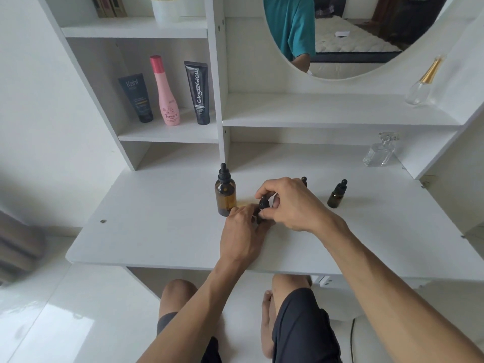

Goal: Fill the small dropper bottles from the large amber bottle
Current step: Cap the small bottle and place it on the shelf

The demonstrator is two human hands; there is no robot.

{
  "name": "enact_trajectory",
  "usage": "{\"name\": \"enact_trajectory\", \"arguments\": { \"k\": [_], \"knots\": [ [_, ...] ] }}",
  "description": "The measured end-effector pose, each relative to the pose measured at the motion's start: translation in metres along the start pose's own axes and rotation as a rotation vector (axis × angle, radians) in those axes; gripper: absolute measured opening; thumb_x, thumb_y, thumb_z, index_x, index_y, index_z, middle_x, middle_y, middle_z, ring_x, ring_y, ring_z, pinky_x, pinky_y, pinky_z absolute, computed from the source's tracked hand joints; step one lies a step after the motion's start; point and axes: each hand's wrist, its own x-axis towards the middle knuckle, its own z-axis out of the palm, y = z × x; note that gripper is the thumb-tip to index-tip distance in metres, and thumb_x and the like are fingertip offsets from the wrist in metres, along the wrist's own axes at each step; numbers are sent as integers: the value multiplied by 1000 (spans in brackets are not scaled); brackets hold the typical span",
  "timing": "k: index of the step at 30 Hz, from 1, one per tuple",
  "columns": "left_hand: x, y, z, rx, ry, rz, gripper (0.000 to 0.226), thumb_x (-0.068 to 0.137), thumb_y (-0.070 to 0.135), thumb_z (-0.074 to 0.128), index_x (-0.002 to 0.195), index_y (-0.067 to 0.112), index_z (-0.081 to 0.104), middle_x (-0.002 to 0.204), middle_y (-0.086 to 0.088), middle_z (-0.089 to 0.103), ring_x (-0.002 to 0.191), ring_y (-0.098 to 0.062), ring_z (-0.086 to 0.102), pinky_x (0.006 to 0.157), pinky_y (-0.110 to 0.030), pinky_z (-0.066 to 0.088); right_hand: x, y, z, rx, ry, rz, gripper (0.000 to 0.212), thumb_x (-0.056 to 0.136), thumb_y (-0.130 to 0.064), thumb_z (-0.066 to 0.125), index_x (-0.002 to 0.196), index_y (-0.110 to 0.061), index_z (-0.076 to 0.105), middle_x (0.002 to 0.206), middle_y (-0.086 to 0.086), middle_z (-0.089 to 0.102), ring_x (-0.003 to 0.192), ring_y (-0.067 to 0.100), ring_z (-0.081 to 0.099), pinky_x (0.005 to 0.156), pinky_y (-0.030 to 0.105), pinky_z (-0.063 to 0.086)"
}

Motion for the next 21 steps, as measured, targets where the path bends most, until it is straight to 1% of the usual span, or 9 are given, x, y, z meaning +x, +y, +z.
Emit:
{"name": "enact_trajectory", "arguments": {
  "k": [2, 4, 7, 9, 12, 15, 17, 19, 21],
  "knots": [
    [0, 1, 0, -7, -2, -3, 22, 88, 34, 69, 95, 14, 65, 85, 3, 64, 83, -21, 50, 66, -32, 41, -1, 1, -1, -8, 5, -13, 26, 81, -19, 80, 106, -25, 73, 78, -21, 55, 72, 6, 55, 70, 22, 41],
    [-1, 3, -2, -20, 0, -3, 19, 88, 34, 70, 86, 19, 58, 78, 9, 56, 80, -19, 48, 63, -28, 35, -1, 2, 0, 1, 21, -22, 21, 83, -18, 79, 102, -24, 73, 76, -22, 56, 72, 8, 60, 71, 23, 44],
    [-1, 3, -2, -11, 2, 1, 21, 89, 34, 69, 89, 14, 63, 78, 9, 56, 81, -19, 48, 63, -27, 35, 1, 3, 4, 8, 65, -2, 20, 77, -29, 84, 92, -22, 72, 81, -13, 66, 70, 4, 58, 69, 26, 48],
    [-1, 3, -2, -16, 3, -5, 22, 89, 35, 69, 91, 13, 65, 79, 7, 57, 82, -19, 50, 64, -30, 39, 1, 4, 4, 14, 82, 3, 25, 75, -33, 85, 92, -22, 71, 88, -9, 69, 70, 1, 54, 69, 25, 48],
    [-1, 2, -1, -13, 1, -3, 24, 88, 37, 70, 94, 13, 66, 80, 8, 59, 83, -20, 52, 65, -30, 41, -1, 6, 1, 37, 43, -17, 23, 80, -21, 82, 101, -24, 72, 82, -9, 67, 70, 1, 56, 65, 18, 42],
    [0, 3, -1, -11, 12, 2, 24, 87, 36, 71, 93, 13, 66, 79, 9, 58, 82, -20, 52, 65, -28, 39, 0, 4, 4, 15, 64, -31, 18, 80, -25, 82, 96, -23, 74, 76, -10, 66, 69, 7, 60, 69, 26, 49],
    [-1, 3, -2, -14, 13, -8, 22, 87, 35, 72, 88, 14, 64, 76, 8, 56, 80, -20, 50, 63, -27, 35, 1, 4, 5, 0, 94, -35, 24, 77, -34, 84, 95, -23, 73, 82, -10, 69, 67, 1, 56, 71, 30, 53],
    [-1, 2, -1, -3, 9, -1, 22, 87, 34, 72, 88, 14, 64, 76, 8, 56, 78, -20, 49, 61, -26, 31, 0, 6, 4, 1, 73, -35, 29, 77, -29, 84, 103, -25, 73, 82, -16, 64, 68, -5, 52, 73, 29, 51],
    [0, 1, -1, 7, 9, -2, 23, 87, 36, 71, 93, 14, 66, 79, 8, 58, 79, -20, 50, 62, -27, 33, -1, 6, 3, 9, 45, -36, 29, 80, -18, 80, 107, -27, 73, 79, -17, 62, 71, 1, 56, 73, 27, 49]
  ]
}}
